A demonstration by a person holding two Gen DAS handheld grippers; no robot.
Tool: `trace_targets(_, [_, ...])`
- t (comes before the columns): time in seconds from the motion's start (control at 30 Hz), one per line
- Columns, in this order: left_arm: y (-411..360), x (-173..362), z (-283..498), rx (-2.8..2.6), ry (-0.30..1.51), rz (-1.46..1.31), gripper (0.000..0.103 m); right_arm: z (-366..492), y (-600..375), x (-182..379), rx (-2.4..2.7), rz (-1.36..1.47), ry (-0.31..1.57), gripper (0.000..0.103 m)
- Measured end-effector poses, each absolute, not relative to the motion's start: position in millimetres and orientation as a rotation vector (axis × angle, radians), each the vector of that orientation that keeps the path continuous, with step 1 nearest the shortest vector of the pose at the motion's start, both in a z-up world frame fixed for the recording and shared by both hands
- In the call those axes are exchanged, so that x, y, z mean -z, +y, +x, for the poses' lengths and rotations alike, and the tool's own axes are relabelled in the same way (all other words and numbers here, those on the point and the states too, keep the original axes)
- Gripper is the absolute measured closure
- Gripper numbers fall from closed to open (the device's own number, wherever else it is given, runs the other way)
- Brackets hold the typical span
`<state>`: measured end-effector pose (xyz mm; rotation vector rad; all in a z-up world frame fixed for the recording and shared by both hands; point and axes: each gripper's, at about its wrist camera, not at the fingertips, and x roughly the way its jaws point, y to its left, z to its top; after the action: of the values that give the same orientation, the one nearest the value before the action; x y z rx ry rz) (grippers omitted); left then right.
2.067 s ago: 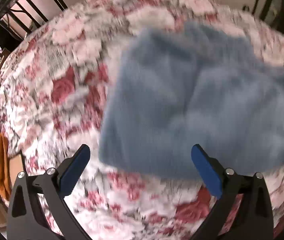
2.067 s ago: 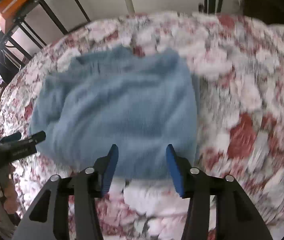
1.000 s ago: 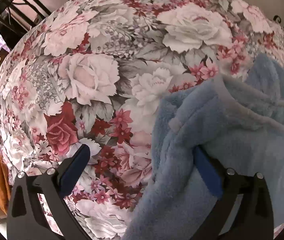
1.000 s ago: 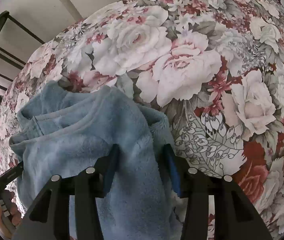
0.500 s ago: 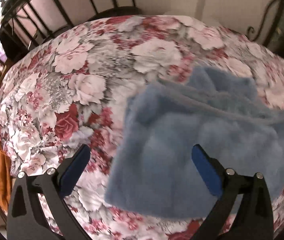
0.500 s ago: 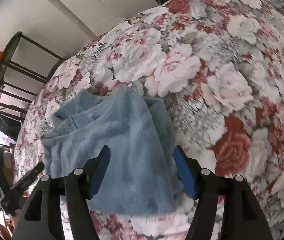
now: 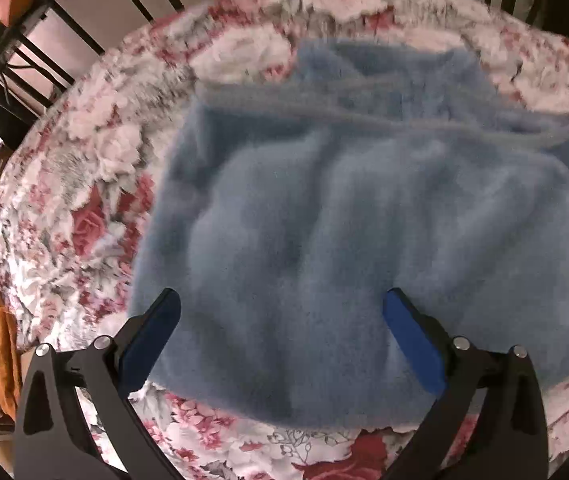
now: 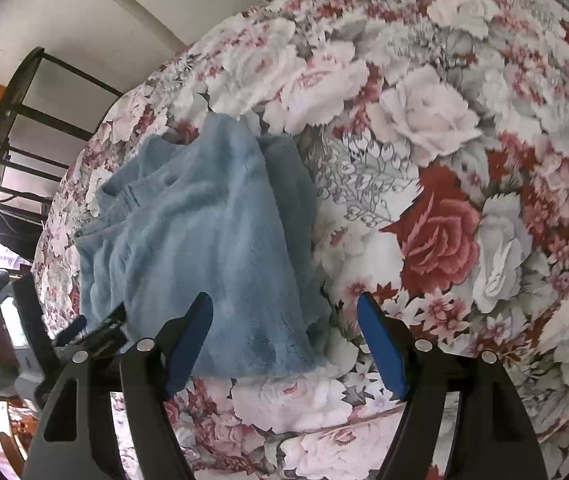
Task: Fold small clothes
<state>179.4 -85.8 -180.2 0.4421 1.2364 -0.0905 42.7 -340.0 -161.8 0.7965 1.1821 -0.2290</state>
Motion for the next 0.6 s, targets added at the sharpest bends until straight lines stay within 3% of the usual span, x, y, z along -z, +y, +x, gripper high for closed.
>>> trace_targets(0.6, [-92.2,207.9,186.2,0.089,1.254,0.475,0.004,70.5,-329.8,203.4,0.213,0.827,1.195,0.025])
